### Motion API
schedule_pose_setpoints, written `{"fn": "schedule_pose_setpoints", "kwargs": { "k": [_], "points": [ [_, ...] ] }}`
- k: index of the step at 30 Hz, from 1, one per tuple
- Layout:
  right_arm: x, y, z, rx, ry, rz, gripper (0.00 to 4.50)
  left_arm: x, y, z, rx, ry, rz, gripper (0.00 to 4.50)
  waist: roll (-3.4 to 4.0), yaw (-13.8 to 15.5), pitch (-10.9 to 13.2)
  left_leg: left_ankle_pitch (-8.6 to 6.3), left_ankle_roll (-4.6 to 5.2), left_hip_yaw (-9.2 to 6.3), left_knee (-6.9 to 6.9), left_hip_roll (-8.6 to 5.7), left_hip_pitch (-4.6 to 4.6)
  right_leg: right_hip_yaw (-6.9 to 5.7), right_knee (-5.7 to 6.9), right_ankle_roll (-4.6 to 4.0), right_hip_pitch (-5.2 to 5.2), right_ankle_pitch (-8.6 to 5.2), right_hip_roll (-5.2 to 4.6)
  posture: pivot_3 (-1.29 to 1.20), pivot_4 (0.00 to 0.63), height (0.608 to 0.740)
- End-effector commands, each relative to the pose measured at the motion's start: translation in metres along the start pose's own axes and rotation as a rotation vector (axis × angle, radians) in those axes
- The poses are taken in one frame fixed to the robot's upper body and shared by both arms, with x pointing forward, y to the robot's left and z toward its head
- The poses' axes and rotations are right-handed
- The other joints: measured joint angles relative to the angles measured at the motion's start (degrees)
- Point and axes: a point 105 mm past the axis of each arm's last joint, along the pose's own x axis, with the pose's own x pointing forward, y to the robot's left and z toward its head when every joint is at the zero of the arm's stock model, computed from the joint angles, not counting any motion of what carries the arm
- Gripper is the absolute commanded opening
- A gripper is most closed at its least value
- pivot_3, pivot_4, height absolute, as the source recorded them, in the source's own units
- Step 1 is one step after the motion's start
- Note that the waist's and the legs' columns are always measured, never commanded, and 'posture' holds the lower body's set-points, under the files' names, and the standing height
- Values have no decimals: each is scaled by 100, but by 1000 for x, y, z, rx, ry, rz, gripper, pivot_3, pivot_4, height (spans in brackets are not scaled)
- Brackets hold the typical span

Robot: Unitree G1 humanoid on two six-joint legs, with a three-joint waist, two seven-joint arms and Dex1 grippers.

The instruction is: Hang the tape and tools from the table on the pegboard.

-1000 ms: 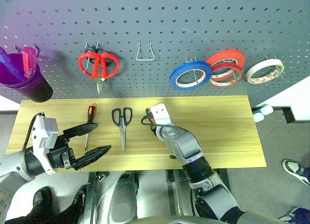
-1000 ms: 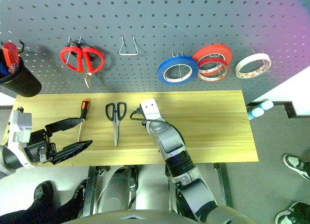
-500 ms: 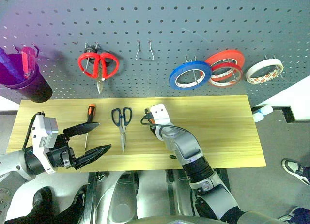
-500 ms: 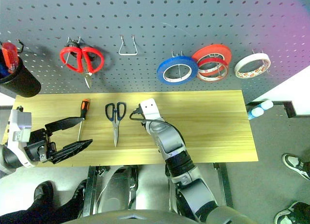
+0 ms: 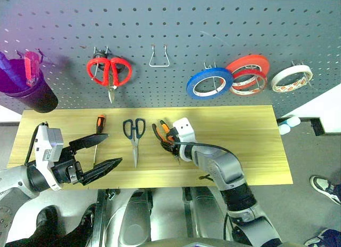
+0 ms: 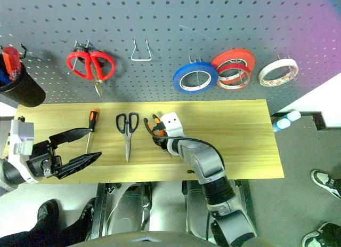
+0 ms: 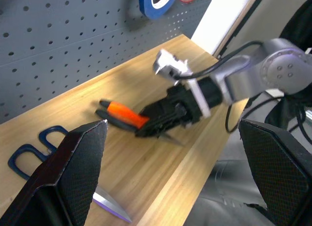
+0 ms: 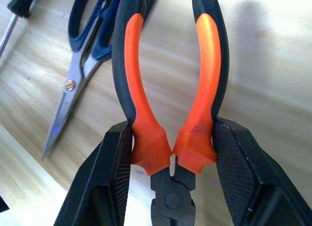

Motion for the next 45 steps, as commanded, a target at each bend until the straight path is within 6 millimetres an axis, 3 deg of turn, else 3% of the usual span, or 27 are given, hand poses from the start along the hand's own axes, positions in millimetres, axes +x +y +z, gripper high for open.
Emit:
{"fn": "schedule_pose_setpoints", "kwargs": {
  "k": [1, 6, 10, 15, 21, 28, 40, 45],
  "points": [
    [-15, 9, 15, -35, -91, 88, 2100, 0, -2, 3, 4, -10, -23, 4500, 1, 7, 1, 0, 0, -3, -1, 1, 0, -2, 1, 0, -1, 0, 2, 79, 380, 733],
    [-30, -1, 17, -32, -125, 145, 2100, -1, 1, 2, 9, -8, -19, 4500, 0, 15, 0, 0, -1, -1, 5, -3, -1, -6, -1, 1, 6, 1, -7, 61, 367, 733],
    [-47, 2, 34, -39, -251, 227, 2100, 1, 4, 2, 11, -18, -21, 4500, -1, 11, -1, 0, -1, -6, 4, -3, -1, -10, -1, 1, 7, 0, -5, 51, 352, 733],
    [-55, 5, 34, -47, -289, 273, 2100, 4, 7, 2, 11, -28, -20, 4500, -4, 10, -3, 2, -2, -6, 5, -3, 2, -10, 2, 0, 9, 1, -5, 39, 335, 733],
    [-73, 13, 49, -86, -429, 360, 2100, 5, 12, 3, 19, -41, -16, 4500, -8, -1, -6, 3, -5, -1, 12, -4, -1, -11, 0, 3, 13, 3, -10, 23, 312, 733],
    [-85, 11, 76, -92, -574, 405, 2100, 10, 16, 12, 49, -86, -8, 4500, -21, 11, -20, 12, -21, -5, 13, -3, 3, -13, 8, 0, 16, 8, -8, 26, 281, 733],
    [-98, 17, 97, -128, -672, 524, 2100, 12, 23, 19, 71, -154, 46, 4500, -62, 25, -147, 34, -60, -8, 20, -3, 10, -19, 7, 1, 35, 25, -11, 40, 224, 733],
    [-99, 15, 107, -146, -704, 531, 2100, 17, 26, 19, 83, -170, 51, 4500, -72, 24, -237, 35, -62, -10, 22, -3, 56, -21, 3, 1, 80, 27, -11, 41, 204, 733]
  ]
}}
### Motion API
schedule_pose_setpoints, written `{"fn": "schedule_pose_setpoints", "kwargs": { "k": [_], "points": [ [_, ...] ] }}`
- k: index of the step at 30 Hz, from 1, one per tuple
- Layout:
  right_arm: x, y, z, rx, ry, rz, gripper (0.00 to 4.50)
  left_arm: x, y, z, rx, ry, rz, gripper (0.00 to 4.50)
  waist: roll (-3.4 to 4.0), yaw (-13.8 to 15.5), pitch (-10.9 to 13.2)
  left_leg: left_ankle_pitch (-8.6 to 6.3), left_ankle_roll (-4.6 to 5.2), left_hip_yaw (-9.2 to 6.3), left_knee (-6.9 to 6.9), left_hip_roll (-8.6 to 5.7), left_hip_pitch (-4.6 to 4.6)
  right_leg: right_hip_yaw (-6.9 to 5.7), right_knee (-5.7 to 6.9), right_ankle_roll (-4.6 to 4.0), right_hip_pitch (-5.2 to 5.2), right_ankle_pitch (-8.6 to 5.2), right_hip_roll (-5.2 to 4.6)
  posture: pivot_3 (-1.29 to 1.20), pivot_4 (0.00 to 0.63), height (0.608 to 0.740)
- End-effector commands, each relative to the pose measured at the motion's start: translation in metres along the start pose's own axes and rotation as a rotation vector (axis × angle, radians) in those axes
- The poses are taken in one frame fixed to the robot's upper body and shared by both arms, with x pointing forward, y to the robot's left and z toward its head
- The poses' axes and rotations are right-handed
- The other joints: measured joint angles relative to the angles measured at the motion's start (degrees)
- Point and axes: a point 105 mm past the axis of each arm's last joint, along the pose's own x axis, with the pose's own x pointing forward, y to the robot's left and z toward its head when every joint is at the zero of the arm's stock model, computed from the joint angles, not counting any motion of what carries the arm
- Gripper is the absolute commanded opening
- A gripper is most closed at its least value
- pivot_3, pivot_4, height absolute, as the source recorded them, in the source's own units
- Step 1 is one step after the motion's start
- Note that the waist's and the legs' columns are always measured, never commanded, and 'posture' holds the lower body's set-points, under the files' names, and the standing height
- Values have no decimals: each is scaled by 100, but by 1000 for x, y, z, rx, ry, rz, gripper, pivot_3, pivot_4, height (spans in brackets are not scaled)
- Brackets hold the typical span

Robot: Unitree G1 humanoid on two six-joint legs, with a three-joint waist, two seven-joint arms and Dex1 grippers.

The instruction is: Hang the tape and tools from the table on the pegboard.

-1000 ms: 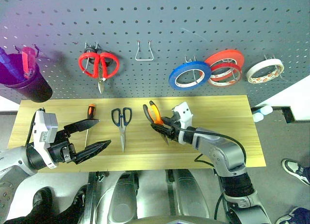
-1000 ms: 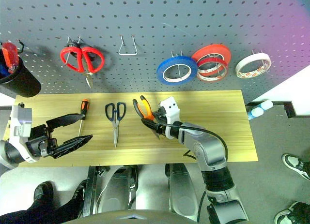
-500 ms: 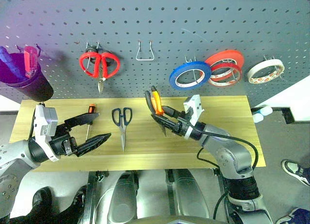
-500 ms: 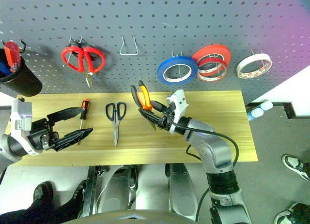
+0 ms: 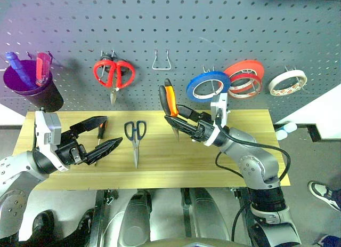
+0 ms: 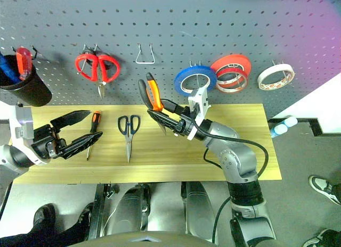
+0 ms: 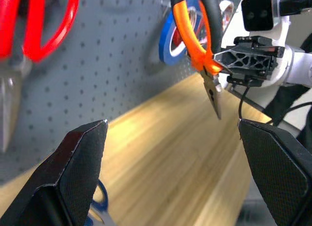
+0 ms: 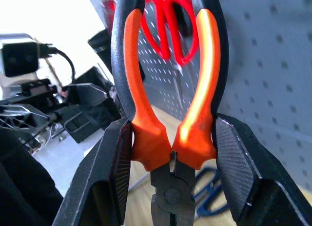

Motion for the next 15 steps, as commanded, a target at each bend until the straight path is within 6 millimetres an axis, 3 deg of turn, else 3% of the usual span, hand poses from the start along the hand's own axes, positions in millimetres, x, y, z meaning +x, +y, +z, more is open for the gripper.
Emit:
{"fn": "schedule_pose_setpoints", "kwargs": {
  "k": [1, 15],
  "points": [
    [3, 1, 21, -44, -75, 28, 2100, 2, 1, 3, 28, -23, 3, 4500, -4, -1, -41, 0, 0, 0, 0, 0, 4, 0, 0, 0, 3, 0, 0, 41, 204, 733],
    [26, -17, 81, -178, -268, -51, 2100, 13, 10, 2, 66, -57, -7, 4500, -24, -7, -361, 0, 0, 2, -1, 1, 37, 1, 4, -2, 37, 2, 2, 14, 152, 733]
  ]
}}
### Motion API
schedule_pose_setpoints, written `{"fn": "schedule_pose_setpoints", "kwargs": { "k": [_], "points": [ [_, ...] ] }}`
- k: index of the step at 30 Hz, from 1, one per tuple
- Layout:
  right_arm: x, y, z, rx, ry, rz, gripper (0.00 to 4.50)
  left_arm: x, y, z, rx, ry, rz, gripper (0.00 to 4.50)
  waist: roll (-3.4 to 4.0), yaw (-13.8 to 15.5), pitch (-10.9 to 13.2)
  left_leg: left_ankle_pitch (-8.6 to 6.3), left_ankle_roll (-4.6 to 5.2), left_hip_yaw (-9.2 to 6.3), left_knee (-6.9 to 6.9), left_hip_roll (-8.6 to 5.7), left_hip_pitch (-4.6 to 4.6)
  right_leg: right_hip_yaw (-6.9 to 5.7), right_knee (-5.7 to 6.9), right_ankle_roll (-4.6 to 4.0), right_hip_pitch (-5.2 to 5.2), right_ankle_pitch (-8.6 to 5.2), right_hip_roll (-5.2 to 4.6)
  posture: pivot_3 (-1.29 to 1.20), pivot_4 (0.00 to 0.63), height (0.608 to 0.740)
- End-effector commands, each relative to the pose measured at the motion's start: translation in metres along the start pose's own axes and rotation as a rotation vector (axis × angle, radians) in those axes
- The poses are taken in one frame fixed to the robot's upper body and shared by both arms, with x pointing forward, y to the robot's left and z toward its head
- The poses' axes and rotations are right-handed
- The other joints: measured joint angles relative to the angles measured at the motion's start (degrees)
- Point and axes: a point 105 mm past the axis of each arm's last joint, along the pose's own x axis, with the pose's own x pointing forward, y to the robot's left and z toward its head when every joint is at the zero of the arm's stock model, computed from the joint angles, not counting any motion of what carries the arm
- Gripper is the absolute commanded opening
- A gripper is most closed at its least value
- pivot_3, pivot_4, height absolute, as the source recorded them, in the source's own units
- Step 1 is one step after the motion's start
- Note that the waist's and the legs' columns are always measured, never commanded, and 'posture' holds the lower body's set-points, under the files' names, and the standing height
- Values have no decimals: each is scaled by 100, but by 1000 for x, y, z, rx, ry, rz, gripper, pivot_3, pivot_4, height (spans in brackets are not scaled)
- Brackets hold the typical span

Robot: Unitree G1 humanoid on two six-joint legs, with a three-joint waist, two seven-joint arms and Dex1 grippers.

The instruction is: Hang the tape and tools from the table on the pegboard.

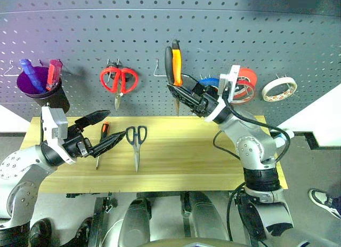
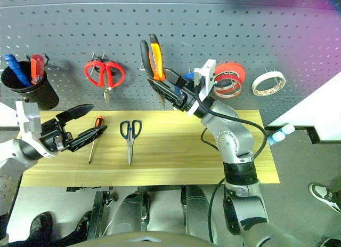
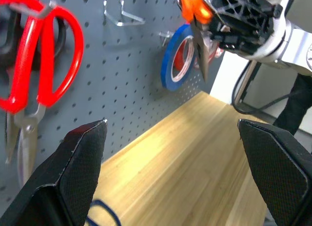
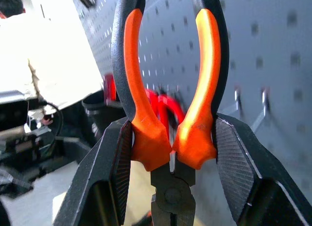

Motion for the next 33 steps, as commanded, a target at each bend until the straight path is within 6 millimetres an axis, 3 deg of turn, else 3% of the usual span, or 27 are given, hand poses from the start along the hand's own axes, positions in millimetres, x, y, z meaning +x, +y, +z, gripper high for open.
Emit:
{"fn": "schedule_pose_setpoints", "kwargs": {
  "k": [1, 13, 33],
  "points": [
    [9, -2, 29, -67, -111, -19, 2100, 2, 1, 5, 43, -21, -10, 4500, 1, -6, -27, 0, 0, 0, 0, 0, 1, 0, 1, -1, 0, 1, 1, 12, 150, 733],
    [33, -17, 42, -148, -185, -186, 2100, 7, 3, 3, 47, -29, -24, 4500, 3, -10, -83, 1, 0, 0, 0, 1, 4, 0, 5, -5, 2, 3, 1, 4, 150, 733],
    [60, -1, 43, -101, -279, -211, 2100, 5, -1, 2, 40, -15, -32, 4500, 5, -11, -84, 1, 0, 0, 0, 2, 5, 0, 8, -6, 2, 4, 0, 13, 160, 733]
  ]
}}
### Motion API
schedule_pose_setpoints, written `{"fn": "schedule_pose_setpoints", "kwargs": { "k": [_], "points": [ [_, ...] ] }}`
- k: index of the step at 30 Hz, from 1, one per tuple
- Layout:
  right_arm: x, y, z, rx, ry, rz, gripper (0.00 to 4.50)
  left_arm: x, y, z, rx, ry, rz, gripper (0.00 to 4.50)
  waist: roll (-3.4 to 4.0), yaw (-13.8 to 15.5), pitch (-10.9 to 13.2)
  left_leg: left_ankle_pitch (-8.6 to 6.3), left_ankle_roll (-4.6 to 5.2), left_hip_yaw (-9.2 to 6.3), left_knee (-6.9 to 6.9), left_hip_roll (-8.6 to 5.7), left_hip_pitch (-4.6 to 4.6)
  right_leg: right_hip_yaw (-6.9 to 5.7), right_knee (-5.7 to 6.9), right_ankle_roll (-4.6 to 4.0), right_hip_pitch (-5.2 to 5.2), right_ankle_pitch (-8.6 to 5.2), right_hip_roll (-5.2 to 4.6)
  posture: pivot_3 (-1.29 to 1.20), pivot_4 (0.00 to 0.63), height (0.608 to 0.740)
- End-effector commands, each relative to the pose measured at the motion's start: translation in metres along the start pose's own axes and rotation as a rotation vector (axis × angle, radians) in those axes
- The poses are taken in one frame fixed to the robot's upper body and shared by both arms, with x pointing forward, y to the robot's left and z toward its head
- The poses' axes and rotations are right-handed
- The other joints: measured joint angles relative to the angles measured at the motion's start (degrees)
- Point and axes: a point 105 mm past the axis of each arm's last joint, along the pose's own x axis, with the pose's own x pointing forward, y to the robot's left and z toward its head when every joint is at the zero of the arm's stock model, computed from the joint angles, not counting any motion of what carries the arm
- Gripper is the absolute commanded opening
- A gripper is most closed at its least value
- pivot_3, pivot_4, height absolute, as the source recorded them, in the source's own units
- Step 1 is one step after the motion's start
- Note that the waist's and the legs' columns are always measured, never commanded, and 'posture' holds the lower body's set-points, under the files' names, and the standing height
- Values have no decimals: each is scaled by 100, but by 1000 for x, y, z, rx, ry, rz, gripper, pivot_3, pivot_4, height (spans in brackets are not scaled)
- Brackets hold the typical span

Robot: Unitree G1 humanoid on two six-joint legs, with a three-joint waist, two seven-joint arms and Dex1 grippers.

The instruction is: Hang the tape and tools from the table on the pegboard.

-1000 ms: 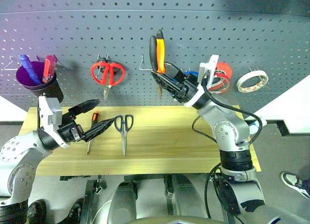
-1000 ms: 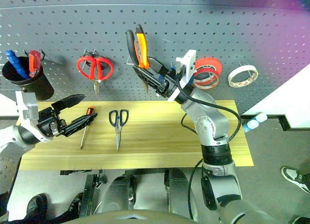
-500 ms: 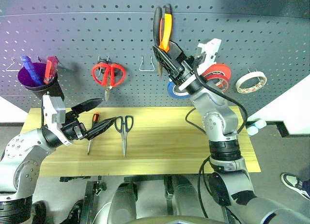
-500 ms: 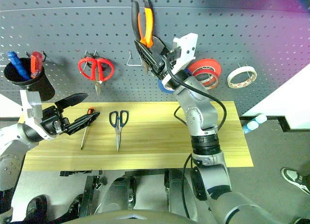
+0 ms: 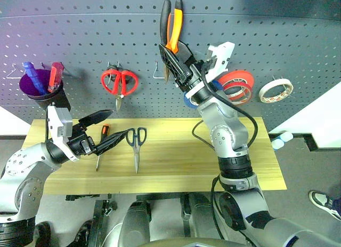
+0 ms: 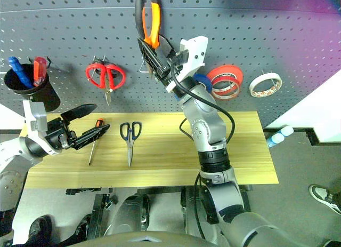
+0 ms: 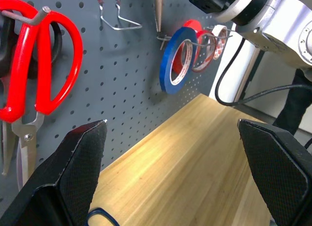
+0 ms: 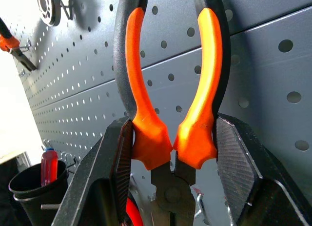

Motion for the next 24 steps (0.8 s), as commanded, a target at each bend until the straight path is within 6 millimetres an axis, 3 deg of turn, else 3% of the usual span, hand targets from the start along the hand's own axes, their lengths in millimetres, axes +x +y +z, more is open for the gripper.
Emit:
{"fn": "schedule_pose_setpoints", "kwargs": {
  "k": [1, 11, 18, 24],
  "points": [
    [13, 10, 21, -26, -86, 18, 2100, 0, -4, 8, 33, -14, -17, 4500, 0, 0, 0, 0, 0, 0, 0, 0, 0, 0, 0, 0, 0, 0, 0, 13, 160, 733],
    [21, 5, 13, -41, -91, -42, 2100, 0, -7, 9, 29, -8, -24, 4500, 0, 2, 0, 1, -1, -1, 2, 0, 7, 0, 3, -2, 8, 2, 0, 25, 170, 733],
    [27, -3, 3, -76, -79, -95, 2100, -1, -8, 10, 25, 0, -19, 4500, 1, 4, 0, 0, 0, -3, -2, 1, 100, 0, -3, -6, 98, 1, 2, 38, 180, 733],
    [28, -8, 1, -102, -84, -122, 2100, -3, -10, 11, 23, 3, -16, 4500, 1, 17, 0, 3, 1, -8, -1, 1, 111, 0, -5, -17, 110, 8, 4, 44, 187, 733]
  ]
}}
